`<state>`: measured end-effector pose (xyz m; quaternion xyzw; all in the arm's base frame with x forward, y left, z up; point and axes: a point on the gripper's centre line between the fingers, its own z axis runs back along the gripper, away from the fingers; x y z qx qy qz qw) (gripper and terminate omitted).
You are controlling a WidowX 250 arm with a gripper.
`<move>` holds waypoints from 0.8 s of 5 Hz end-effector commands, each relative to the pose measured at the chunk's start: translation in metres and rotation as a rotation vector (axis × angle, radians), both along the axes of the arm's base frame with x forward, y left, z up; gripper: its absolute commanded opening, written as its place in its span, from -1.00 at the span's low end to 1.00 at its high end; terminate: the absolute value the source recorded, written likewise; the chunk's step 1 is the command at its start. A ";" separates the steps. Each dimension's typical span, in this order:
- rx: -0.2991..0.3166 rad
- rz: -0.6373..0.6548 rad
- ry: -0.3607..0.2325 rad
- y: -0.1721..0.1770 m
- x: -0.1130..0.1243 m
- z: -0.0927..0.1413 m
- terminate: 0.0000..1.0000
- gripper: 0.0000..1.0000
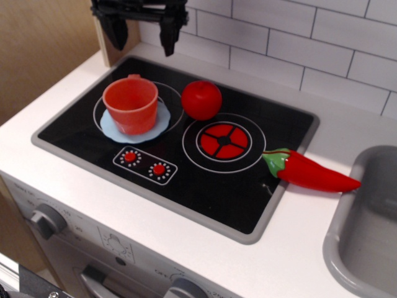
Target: Take cup off plate
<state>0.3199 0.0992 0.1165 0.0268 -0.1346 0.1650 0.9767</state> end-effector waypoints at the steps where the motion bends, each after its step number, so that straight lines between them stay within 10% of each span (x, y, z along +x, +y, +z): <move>1: -0.057 0.105 0.020 0.018 0.002 -0.005 -1.00 1.00; 4: -0.070 0.165 0.002 0.012 -0.007 -0.029 -1.00 1.00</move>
